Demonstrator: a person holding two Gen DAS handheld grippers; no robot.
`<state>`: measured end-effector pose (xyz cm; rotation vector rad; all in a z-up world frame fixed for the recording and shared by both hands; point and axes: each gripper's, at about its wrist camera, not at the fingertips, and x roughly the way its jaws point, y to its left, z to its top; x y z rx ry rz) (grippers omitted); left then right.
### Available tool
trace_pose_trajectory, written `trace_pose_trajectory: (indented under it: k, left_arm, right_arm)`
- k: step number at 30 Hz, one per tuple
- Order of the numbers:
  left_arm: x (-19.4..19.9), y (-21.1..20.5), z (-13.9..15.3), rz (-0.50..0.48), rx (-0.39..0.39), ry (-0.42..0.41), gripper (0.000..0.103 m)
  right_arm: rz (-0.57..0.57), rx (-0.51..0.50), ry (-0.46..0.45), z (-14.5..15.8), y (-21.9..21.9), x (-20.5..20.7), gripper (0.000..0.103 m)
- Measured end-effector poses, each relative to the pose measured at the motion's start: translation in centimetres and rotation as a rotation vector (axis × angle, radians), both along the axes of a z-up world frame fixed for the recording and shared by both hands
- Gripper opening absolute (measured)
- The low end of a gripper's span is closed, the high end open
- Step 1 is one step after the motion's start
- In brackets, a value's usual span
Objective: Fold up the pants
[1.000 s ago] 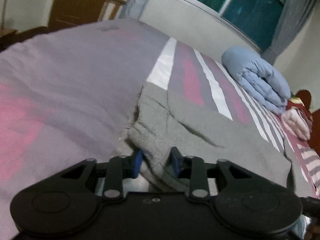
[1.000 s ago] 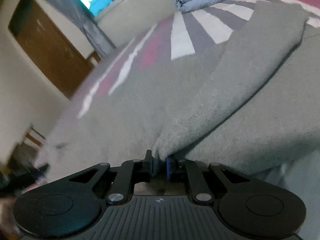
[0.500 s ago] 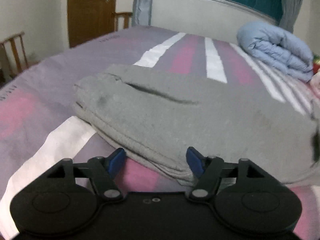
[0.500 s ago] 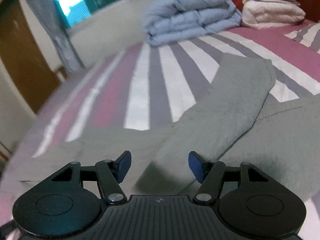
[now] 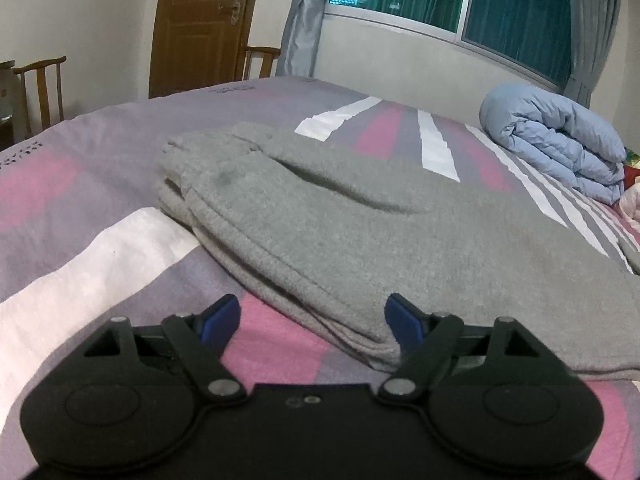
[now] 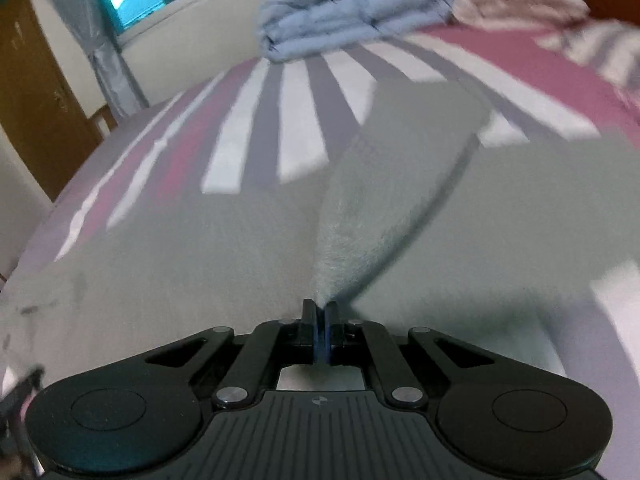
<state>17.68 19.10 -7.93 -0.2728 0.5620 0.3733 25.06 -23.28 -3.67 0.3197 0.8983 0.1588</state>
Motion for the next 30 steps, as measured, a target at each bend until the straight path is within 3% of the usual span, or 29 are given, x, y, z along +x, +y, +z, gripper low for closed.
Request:
trace_pose_trajectory:
  k: [2, 4, 7, 8, 9, 10, 11, 13, 14, 17, 18, 22, 25, 28, 29, 30]
  left_arm:
    - [-0.1, -0.1, -0.1, 0.000, 0.001, -0.003, 0.074]
    - [-0.2, -0.1, -0.1, 0.002, 0.001, -0.009, 0.074]
    - [-0.3, -0.1, -0.1, 0.003, 0.002, -0.014, 0.074]
    - [-0.3, -0.1, -0.1, 0.004, 0.001, -0.013, 0.075]
    - [-0.2, -0.1, -0.1, 0.004, -0.001, -0.013, 0.075]
    - [-0.2, 0.0, -0.2, 0.003, -0.002, -0.014, 0.075]
    - [-0.2, 0.0, -0.2, 0.003, -0.003, -0.014, 0.075]
    - [-0.2, 0.0, -0.2, 0.003, -0.006, -0.013, 0.076]
    - [-0.2, 0.1, -0.1, 0.002, -0.008, -0.013, 0.076]
    - [-0.3, 0.1, -0.1, 0.002, -0.010, -0.015, 0.076]
    - [-0.3, 0.0, -0.1, 0.002, -0.011, -0.016, 0.076]
    - [-0.4, 0.0, -0.2, 0.002, -0.011, -0.018, 0.076]
    - [-0.5, 0.1, -0.2, 0.001, -0.013, -0.019, 0.076]
    - [-0.5, 0.0, -0.2, 0.003, -0.010, -0.017, 0.076]
    - [-0.5, 0.0, -0.2, 0.004, -0.009, -0.017, 0.076]
    - [-0.5, 0.0, -0.1, 0.006, -0.007, -0.016, 0.076]
  right_arm:
    - [-0.006, 0.046, -0.017, -0.5, -1.2, -1.1, 0.001]
    - [-0.037, 0.031, -0.071, 0.7, -1.8, -1.3, 0.002]
    - [-0.033, -0.016, -0.164, 3.2, -1.4, 0.1, 0.021]
    - [-0.026, -0.044, -0.181, 3.8, -1.0, 0.9, 0.043]
    - [-0.024, -0.091, -0.201, 4.2, -0.4, 2.0, 0.072]
    - [-0.016, -0.136, -0.220, 4.6, 0.2, 2.9, 0.076]
    - [0.014, -0.171, -0.217, 4.5, 1.0, 4.2, 0.076]
    - [0.058, -0.242, -0.181, 4.0, 2.4, 6.3, 0.046]
    - [0.072, -0.294, -0.154, 3.6, 2.8, 7.2, 0.022]
    - [0.072, -0.366, -0.137, 2.4, 1.8, 7.8, 0.020]
    - [0.071, -0.354, -0.145, 2.1, 1.0, 7.2, 0.003]
    - [0.002, -0.220, -0.151, 1.8, -3.8, 3.0, 0.004]
    - [-0.026, -0.168, -0.088, -0.2, -5.7, 0.2, 0.004]
    - [-0.021, -0.142, -0.152, 0.1, -6.1, -0.7, 0.007]
    - [-0.017, -0.166, -0.193, 0.9, -5.7, -0.8, 0.013]
    - [-0.014, -0.202, -0.223, 1.7, -5.3, -0.6, 0.028]
